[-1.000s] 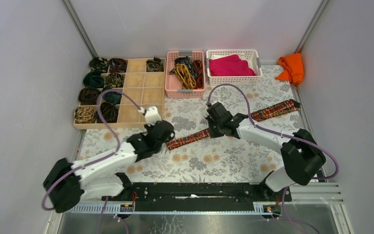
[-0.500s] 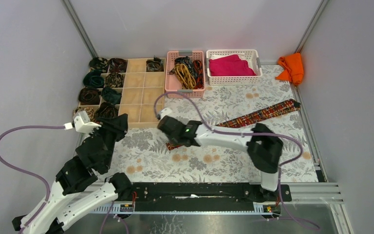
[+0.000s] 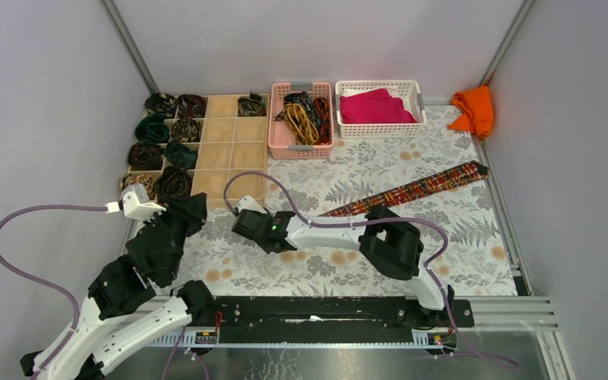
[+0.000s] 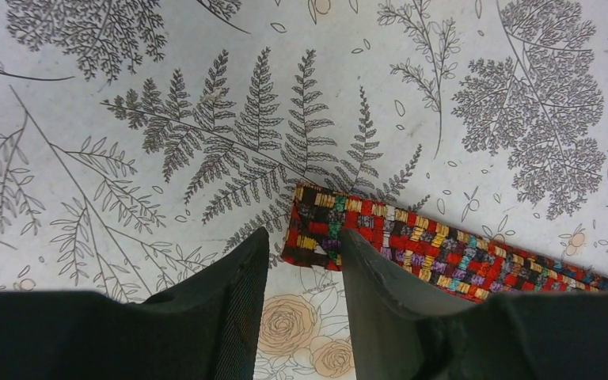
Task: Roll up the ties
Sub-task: Flatten out the tie at the center of the board.
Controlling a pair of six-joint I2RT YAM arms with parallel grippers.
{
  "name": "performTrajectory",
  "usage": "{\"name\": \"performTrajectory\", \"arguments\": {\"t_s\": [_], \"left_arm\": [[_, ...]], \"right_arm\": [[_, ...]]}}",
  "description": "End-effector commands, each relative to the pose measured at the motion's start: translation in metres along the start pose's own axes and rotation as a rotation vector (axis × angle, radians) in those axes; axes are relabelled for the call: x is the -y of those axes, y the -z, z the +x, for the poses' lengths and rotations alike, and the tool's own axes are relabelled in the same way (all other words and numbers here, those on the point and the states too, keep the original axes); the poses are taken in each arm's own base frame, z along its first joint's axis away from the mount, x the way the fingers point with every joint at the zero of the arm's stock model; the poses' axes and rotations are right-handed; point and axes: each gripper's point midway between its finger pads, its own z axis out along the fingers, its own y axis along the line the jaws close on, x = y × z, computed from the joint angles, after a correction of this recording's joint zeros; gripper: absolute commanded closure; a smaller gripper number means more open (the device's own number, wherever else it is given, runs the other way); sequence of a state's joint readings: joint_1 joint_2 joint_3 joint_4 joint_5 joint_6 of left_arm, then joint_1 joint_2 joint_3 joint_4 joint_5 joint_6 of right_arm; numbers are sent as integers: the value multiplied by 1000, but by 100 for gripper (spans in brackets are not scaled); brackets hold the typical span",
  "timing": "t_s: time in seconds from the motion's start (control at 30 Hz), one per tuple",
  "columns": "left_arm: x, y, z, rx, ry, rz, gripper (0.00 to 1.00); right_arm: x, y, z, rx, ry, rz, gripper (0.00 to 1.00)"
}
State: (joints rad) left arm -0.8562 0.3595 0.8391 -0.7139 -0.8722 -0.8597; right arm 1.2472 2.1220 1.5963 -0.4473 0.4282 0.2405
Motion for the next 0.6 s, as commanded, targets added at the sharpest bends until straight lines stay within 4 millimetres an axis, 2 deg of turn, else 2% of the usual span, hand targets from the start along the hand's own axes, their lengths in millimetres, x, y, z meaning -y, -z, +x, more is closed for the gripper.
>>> {"name": "performTrajectory", "arguments": {"t_s": [0.0,0.1,0.27,0.4,0.57], "left_arm": [[-7,1,2,1,-16,-11,64],[-7,1,4,-5,-21,-12,64],[-5,0,7,-16,-25,-7,64],[-3,-4,11,-24,-37,-9,64],[6,-15,26,-44,-57,-4,75]], "right_arm": [[6,-7,-4,-4,0,52,54],[2,-15,2,-27,-4,55,56],[-3,-19,12,-50,-46,39,65],[8,-14,4,-8,-112,48,68],[13,1,-18,76,-210,-84,71]]}}
